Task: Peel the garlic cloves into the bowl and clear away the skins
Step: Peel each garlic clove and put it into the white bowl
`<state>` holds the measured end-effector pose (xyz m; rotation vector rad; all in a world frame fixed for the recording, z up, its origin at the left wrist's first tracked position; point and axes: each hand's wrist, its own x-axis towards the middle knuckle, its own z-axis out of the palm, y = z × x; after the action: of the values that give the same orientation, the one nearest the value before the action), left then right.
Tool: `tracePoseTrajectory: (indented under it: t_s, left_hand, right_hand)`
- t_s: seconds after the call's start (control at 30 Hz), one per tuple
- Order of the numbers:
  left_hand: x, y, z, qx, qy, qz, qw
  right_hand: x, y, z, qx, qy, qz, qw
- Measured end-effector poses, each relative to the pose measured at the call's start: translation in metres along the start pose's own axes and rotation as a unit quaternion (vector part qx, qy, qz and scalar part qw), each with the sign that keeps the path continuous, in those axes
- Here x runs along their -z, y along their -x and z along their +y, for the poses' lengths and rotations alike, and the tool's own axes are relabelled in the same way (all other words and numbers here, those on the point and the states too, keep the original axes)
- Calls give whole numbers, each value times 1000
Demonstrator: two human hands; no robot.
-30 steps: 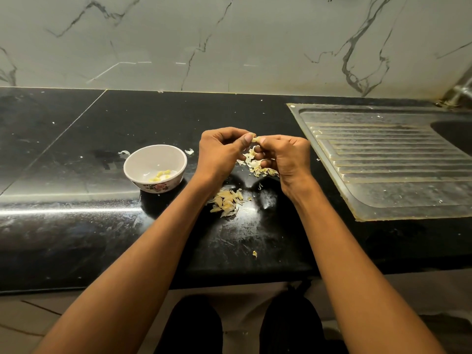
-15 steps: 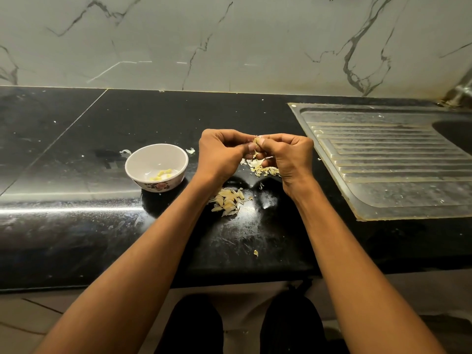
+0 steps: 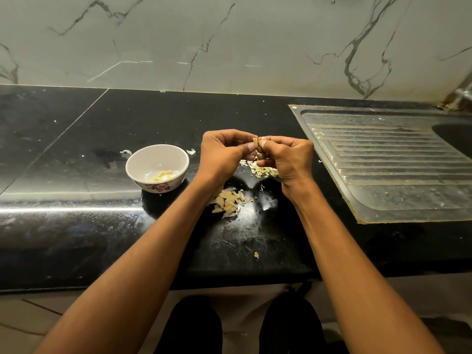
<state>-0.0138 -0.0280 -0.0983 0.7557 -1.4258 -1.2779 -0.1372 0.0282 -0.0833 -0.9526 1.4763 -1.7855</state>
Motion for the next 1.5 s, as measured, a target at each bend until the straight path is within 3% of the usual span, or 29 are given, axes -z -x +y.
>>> tracePoseTrajectory:
  t_s: [0.3,0.43,0.6,1.5]
  left_hand:
    - [0,-4,-1,35,4,-14,999]
    - [0,-5,-1,39,-17,-17,999]
    - [1,-4,-3,44,-28,15,999]
    - [2,-4,1,97,15,32,995]
  right_hand:
    - [3,-3,3,31,7,32,999]
    - [5,-8,10,122,101,25,987]
    - [3,-8,19,243,229,23,942]
    - [3,-3,19,328,294,-6,898]
